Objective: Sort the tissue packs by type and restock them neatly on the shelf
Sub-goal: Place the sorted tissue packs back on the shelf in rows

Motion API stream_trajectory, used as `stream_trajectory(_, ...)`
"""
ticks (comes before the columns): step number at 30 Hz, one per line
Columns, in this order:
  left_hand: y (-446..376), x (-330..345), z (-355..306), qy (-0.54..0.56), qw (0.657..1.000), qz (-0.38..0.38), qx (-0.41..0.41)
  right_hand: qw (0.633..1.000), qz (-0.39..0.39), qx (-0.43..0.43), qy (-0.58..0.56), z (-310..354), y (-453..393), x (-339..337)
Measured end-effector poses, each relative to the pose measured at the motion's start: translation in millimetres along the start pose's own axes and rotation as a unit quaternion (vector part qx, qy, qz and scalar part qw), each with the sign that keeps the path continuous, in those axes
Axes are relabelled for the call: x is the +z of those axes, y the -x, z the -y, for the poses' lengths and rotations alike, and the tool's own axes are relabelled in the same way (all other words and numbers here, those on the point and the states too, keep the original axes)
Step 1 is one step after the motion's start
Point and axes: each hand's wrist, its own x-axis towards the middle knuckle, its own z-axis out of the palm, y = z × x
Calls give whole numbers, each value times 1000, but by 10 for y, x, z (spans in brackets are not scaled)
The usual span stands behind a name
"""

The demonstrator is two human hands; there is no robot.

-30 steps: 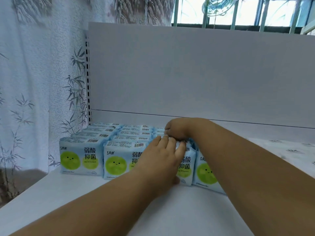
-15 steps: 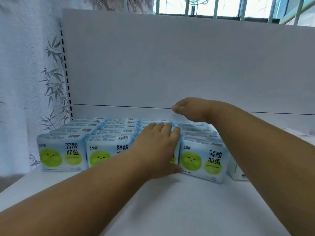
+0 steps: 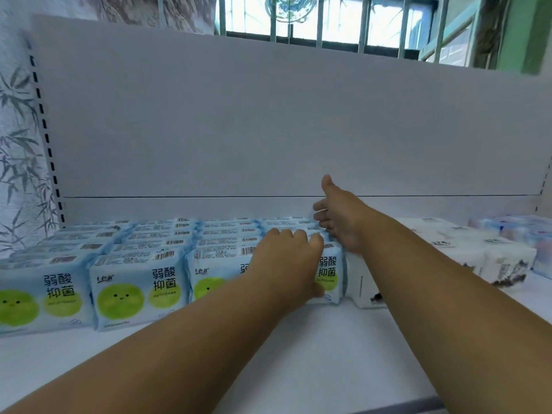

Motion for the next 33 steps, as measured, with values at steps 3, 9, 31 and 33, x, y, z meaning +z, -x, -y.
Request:
stream_trajectory(3, -3, 14, -1, -3, 1000, 2, -10, 999, 13, 18, -45, -68, -16, 93)
stream_trajectory(9, 42, 4, 136, 10, 1000, 2, 10, 985, 39, 55, -157, -102, -60, 168)
stream_trajectory(31, -3, 104, 435, 44, 998, 28, 23, 969, 74, 109, -208, -274, -241, 226)
stream_trajectory(33, 6, 101, 428, 44, 998, 27, 22, 963, 62, 111, -236, -304, -271, 229)
